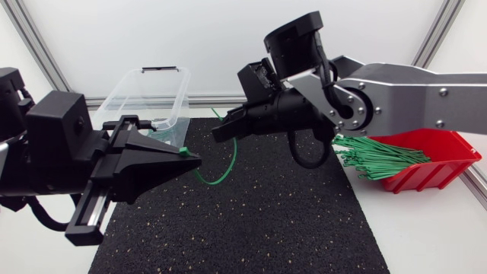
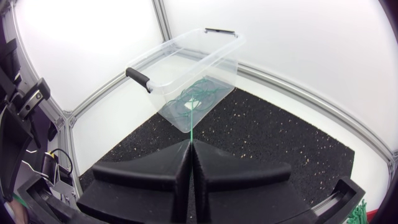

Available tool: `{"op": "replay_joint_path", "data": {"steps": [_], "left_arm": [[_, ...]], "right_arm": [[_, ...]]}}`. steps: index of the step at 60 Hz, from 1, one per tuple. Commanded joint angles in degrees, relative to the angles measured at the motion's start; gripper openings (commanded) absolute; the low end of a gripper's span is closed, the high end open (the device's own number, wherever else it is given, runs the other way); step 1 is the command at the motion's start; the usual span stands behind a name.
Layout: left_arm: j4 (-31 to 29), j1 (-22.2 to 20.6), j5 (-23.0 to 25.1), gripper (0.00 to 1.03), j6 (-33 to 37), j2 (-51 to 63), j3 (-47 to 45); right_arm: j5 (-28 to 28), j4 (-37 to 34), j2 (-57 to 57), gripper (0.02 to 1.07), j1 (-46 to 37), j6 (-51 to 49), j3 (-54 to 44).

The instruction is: Take a green cable tie from the red box, thread the tail through the head to close it, then place it in the transparent bin on the left.

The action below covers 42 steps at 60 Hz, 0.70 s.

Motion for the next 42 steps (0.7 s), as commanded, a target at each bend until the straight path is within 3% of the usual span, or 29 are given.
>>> {"op": "replay_joint_path", "data": {"steps": [1, 19, 42], "left_arm": [[-0.10, 1.28, 1.98, 0.04, -0.85, -0.64, 0.55], [-0.19, 4.62, 8.92, 0.04, -0.23, 1.91, 1.52], [-0.98, 5.24, 12.08, 0.04, 3.37, 4.81, 1.25]], "right_arm": [[0.94, 2.80, -2.43, 0.08, 0.68, -3.15, -3.34], [5.95, 9.83, -6.82, 0.08, 2.97, -8.51, -10.28], [12.72, 14.76, -13.42, 0.08, 7.98, -16.50, -16.96]]}}
